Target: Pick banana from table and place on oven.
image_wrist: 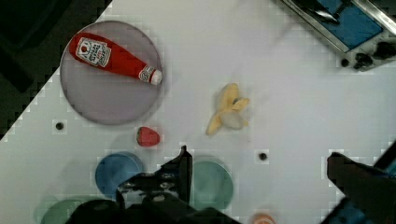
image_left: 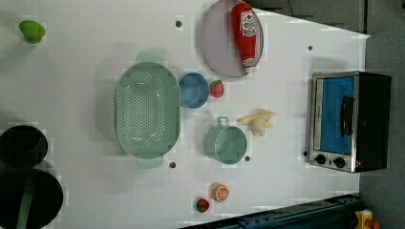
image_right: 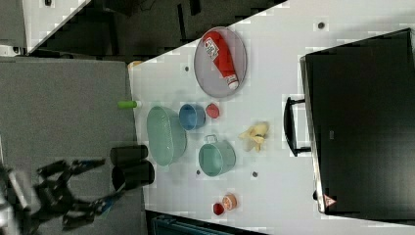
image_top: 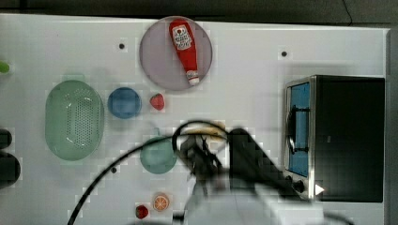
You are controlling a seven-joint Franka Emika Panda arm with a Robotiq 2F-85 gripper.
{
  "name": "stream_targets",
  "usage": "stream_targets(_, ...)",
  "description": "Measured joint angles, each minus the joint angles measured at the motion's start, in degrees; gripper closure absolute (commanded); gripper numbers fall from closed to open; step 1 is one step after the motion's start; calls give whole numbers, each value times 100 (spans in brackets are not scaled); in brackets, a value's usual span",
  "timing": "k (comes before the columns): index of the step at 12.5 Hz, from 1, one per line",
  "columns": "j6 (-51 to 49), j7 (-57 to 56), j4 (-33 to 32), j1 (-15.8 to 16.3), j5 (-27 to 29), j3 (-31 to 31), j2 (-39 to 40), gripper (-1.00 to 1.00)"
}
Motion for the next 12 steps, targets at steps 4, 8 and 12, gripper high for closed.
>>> stream_targets(4,850,8,-470,-18,69,-7,1481,-100)
stream_targets(8,1997,41,-1085,-68,164,-200,2888,-100)
stream_targets(12,3522,48,-1701,-189,67,-151,3369,-100)
